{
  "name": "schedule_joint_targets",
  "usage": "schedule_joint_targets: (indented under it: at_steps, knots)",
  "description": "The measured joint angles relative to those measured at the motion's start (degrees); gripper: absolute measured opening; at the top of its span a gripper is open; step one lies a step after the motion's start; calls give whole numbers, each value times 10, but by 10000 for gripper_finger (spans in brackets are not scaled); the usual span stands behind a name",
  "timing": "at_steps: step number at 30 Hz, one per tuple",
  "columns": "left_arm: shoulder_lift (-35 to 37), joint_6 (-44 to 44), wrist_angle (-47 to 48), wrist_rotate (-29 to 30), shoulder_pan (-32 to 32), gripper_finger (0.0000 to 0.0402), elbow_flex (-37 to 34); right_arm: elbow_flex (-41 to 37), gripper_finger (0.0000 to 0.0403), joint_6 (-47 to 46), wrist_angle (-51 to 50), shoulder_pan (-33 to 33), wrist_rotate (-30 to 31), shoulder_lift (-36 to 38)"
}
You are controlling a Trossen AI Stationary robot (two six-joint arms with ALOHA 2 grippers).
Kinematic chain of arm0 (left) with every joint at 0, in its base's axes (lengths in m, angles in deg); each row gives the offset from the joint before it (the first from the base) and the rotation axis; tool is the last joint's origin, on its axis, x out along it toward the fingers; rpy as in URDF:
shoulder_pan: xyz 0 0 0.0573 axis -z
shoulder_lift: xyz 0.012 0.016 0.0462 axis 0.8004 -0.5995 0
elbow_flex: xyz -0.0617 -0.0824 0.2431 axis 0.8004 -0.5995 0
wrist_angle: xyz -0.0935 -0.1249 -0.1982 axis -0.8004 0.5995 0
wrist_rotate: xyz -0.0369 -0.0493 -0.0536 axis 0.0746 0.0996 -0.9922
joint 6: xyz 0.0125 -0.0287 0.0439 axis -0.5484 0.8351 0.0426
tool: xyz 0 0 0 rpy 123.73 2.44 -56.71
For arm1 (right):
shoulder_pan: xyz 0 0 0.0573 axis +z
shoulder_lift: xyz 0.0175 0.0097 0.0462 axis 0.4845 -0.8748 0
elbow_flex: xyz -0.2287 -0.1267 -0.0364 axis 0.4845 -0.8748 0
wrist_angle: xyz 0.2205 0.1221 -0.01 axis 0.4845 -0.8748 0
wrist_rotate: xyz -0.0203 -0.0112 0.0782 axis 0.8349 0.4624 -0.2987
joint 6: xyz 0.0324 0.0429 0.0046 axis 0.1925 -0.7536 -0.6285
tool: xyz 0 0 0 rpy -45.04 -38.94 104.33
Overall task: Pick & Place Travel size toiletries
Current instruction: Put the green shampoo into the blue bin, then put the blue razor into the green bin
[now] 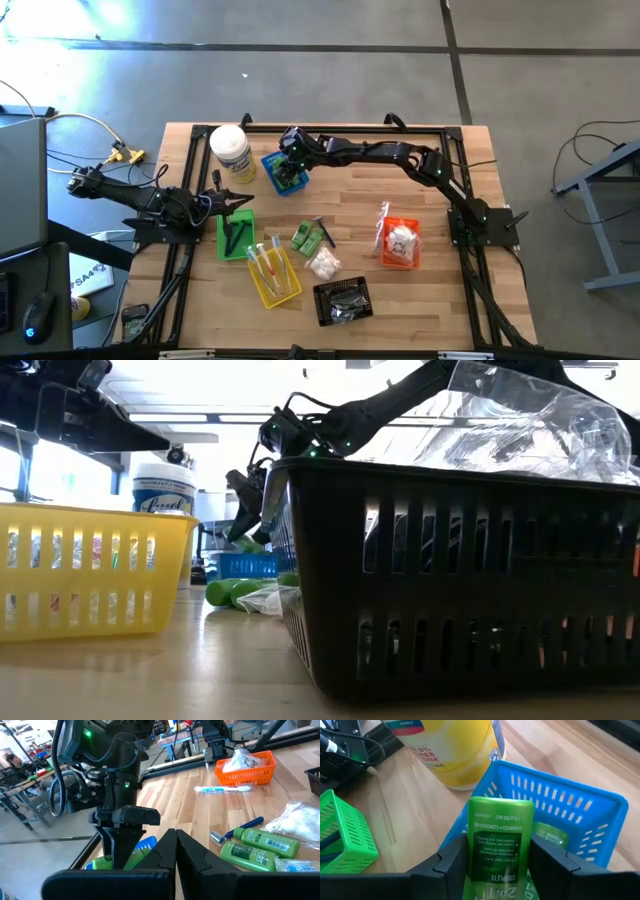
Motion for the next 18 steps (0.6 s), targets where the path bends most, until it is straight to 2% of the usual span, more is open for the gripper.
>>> schedule_joint_targets:
  at_steps: [9, 14, 16, 18]
  knots:
    - [0, 0, 0, 0, 0, 0, 0, 0, 220, -1, 6, -1, 11, 0]
    - [0, -1, 0, 0, 0, 0, 0, 0, 228, 16, 8, -2, 17, 1]
    - [0, -1, 0, 0, 0, 0, 0, -1, 226, 19, 8, -2, 6, 10]
    - [0, -1, 0, 0, 0, 0, 0, -2, 221, 22, 7, -3, -31, 32]
